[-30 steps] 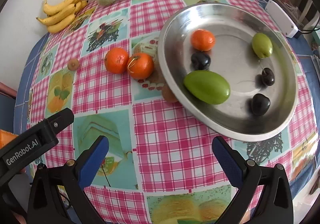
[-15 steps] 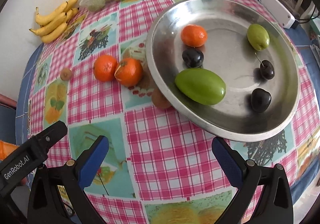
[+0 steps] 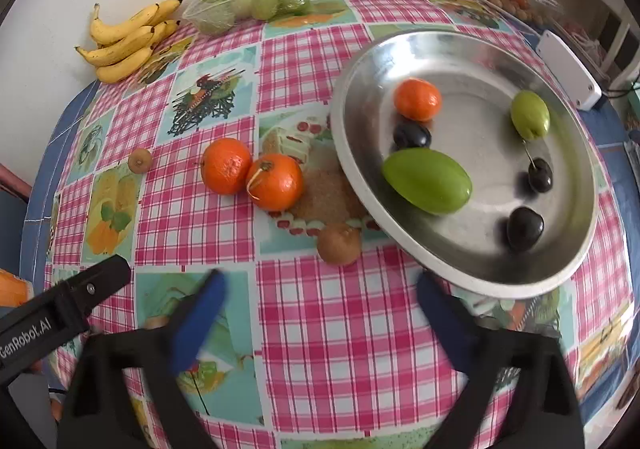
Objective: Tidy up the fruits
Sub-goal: 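Move the right tool to the brown kiwi and close on it, then hold the kiwi in the right tool while the left tool grasps a tangerine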
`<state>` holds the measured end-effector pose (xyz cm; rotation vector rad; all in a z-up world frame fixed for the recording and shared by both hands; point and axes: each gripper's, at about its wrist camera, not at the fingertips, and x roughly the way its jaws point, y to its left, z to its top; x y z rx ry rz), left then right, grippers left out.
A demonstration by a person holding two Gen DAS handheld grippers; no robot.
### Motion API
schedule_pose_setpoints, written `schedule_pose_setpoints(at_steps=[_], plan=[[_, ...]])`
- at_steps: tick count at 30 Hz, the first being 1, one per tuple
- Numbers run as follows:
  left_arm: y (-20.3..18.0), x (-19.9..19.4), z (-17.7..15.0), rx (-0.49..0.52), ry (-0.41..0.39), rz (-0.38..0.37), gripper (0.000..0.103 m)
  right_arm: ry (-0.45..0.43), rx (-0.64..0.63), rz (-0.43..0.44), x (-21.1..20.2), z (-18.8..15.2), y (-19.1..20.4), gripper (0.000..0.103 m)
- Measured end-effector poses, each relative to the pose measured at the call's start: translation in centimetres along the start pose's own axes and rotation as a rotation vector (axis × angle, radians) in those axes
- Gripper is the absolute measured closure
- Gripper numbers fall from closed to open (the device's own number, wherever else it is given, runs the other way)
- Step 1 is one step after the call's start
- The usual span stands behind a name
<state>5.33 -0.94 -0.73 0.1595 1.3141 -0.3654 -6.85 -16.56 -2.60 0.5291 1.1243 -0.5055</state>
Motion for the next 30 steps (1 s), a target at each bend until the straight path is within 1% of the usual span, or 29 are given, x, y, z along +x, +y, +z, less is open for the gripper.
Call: schedule_pose_setpoints(at_steps=[1, 2, 4, 6, 8, 12, 14, 20, 24, 28, 30], plan=[[-0.1, 0.1, 0.0, -0.001, 0.001, -0.002, 0.000, -0.004, -0.011, -0.020, 0.1, 0.1, 0.1, 0.036], [-0.1, 0.2, 0.1, -0.003, 0.004, -0.005, 0.000, -0.001, -0.019, -0.035, 0.3, 0.3, 0.2, 0.037], [-0.1, 0.3, 0.2, -0.007, 0.007, -0.010, 0.000, 0.007, -0.020, -0.038, 0.8, 0.4, 0.1, 0.037], [-0.1, 0.6, 0.5, -0.014, 0.010, -0.015, 0.000, 0.012, -0.015, -0.038, 1.2, 0.6, 0.0, 0.042], [-0.1, 0.9, 0.7, -0.021, 0.016, -0.022, 0.000, 0.009, -0.011, -0.044, 1.3, 0.7, -0.2, 0.053], [-0.2, 1.6, 1.2, -0.033, 0.028, -0.033, 0.000, 0.004, -0.009, -0.045, 1.4, 1.0, -0.1, 0.065], [-0.2, 1.9, 1.5, -0.036, 0.031, -0.036, 0.000, 0.001, -0.012, -0.044, 1.4, 1.1, 0.0, 0.076], [-0.6, 2.4, 2.0, -0.031, 0.030, -0.035, 0.000, 0.007, -0.020, -0.030, 1.4, 1.2, 0.3, 0.076], [-1.1, 2.7, 2.5, -0.034, 0.028, -0.052, 0.000, 0.013, -0.003, 0.016, 1.1, 1.3, 0.2, 0.076], [-1.5, 2.4, 3.0, -0.037, -0.003, -0.055, 0.000, -0.021, 0.004, 0.048, -0.3, 1.6, 0.2, 0.076], [-1.7, 2.2, 3.3, -0.048, -0.021, -0.069, 0.001, -0.039, 0.001, 0.057, -0.9, 1.9, 0.2, 0.076]])
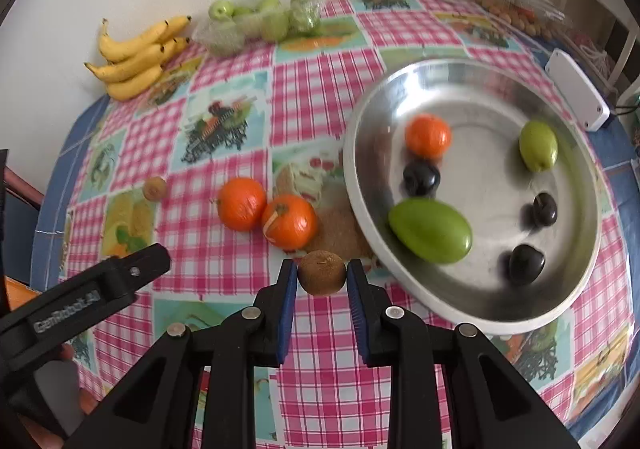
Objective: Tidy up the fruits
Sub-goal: 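Hold the kiwi in the right tool while the left tool grasps a tangerine, then carry the kiwi and tangerine over the steel bowl with both tools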
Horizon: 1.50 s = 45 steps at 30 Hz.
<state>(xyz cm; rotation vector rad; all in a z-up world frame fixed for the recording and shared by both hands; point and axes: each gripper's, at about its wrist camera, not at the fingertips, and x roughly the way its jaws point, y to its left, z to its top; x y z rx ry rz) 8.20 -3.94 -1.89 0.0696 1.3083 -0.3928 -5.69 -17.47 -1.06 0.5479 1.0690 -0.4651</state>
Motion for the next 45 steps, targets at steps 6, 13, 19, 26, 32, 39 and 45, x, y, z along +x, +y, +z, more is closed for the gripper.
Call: schedule_pose_setpoints(at_steps=[6, 13, 19, 26, 32, 39, 45], plan=[[-0.8, 0.3, 1.1, -0.049, -0.021, -0.110, 0.010, -0.008, 0.015, 0.019, -0.1, 0.9, -0.4, 0.076], [-3.2, 1.3, 1.9, -0.022, -0.016, -0.159, 0.023, -0.028, 0.029, 0.013, -0.3, 2.3, -1.4, 0.076], [-4.8, 2.1, 1.8, -0.007, -0.004, -0.180, 0.034, -0.037, 0.046, 0.015, -0.2, 3.2, -2.2, 0.076], [-5.8, 2.8, 1.8, -0.004, 0.004, -0.202, 0.047, -0.037, 0.067, 0.019, -0.1, 3.5, -3.1, 0.076], [-6.3, 3.5, 1.6, -0.018, 0.025, -0.233, 0.060, -0.035, 0.086, 0.026, -0.2, 3.5, -3.6, 0.076], [-5.1, 2.7, 1.5, -0.056, 0.003, -0.190, 0.062, -0.032, 0.100, 0.026, -0.3, 3.4, -4.0, 0.076], [-2.7, 2.1, 2.0, -0.133, -0.013, -0.168, 0.062, -0.018, 0.104, 0.029, -0.1, 3.4, -4.0, 0.076]])
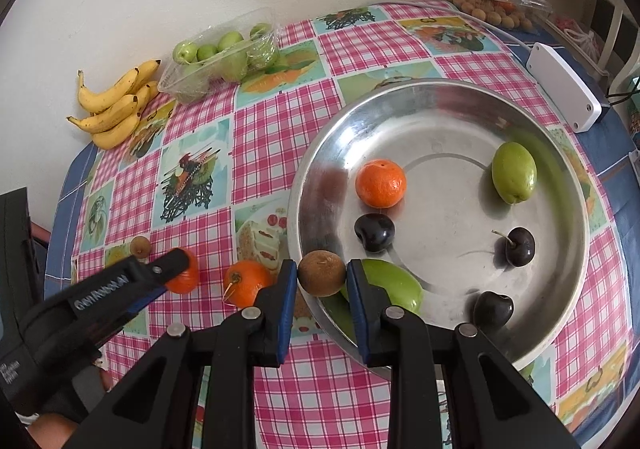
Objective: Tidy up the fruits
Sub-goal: 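Carry the kiwi and tangerine over the steel bowl with both tools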
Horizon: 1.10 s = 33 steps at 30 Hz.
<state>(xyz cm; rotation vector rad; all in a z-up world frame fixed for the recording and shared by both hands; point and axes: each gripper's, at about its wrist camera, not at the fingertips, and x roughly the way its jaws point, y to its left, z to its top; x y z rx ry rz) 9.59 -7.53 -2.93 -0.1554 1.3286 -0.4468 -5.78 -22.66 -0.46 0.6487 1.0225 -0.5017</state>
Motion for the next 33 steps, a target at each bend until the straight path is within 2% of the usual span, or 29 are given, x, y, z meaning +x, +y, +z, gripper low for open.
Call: schedule_pose_setpoints(at_steps=[11, 19, 25, 33], plan=[[-0.1, -2.4, 0.6, -0.008, -0.065, -0.005, 0.062, 0.000, 0.023, 0.001, -0.4, 0.0, -0.9, 0.076], [-2.3, -2.6, -0.1, 0.029, -0.067, -0.023, 0.062, -0.007, 0.093, -0.025, -1.2, 0.3, -4.2, 0.076], [-5.4, -2.4, -1.6, 0.101, -0.050, -0.041, 0.062, -0.006, 0.162, -0.037, -1.7, 0.3, -7.4, 0.076], [-10.7, -1.9, -4.2, 0.244, -0.027, -0.060, 0.062, -0.012, 0.239, -0.052, -2.6, 0.1, -11.4, 0.076]])
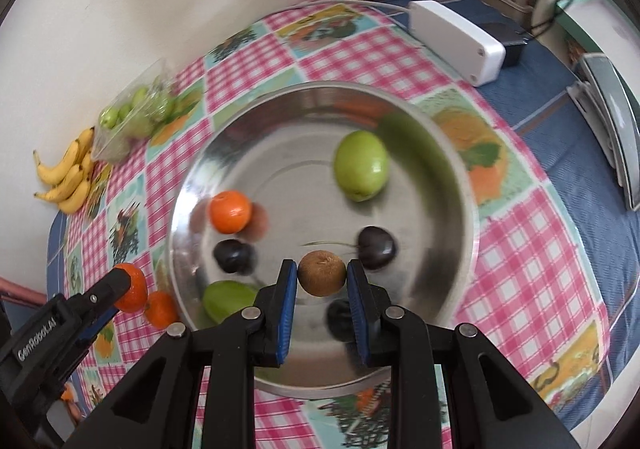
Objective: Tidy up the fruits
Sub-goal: 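Carry the kiwi and tangerine over the steel bowl with both tools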
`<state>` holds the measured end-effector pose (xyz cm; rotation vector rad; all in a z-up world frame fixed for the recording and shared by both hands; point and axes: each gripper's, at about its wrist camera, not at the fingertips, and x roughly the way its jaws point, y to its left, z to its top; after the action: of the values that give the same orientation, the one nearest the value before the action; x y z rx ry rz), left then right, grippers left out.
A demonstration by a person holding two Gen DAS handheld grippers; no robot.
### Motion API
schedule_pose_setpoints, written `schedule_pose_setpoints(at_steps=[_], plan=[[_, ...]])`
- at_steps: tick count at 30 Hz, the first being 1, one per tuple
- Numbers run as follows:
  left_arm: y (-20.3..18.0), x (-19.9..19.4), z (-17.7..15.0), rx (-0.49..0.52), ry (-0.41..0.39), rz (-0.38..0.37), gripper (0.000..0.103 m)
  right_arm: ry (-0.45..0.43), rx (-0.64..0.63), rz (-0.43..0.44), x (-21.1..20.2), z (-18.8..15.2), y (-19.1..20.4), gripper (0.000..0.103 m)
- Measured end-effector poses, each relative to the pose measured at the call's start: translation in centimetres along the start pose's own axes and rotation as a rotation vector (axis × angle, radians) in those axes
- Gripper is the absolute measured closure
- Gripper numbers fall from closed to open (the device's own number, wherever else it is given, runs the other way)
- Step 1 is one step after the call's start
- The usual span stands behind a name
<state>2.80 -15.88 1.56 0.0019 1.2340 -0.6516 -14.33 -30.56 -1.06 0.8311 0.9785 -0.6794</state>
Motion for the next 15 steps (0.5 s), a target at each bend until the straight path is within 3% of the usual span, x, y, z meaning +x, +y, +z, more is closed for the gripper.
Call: schedule_pose_setpoints(at_steps=[15], plan=[[-4.9, 1.0, -1.5, 0.134, 0.008, -0.040, 0.062, 0.010, 0.027, 0.007, -0.4, 0.0, -1.5, 0.076]])
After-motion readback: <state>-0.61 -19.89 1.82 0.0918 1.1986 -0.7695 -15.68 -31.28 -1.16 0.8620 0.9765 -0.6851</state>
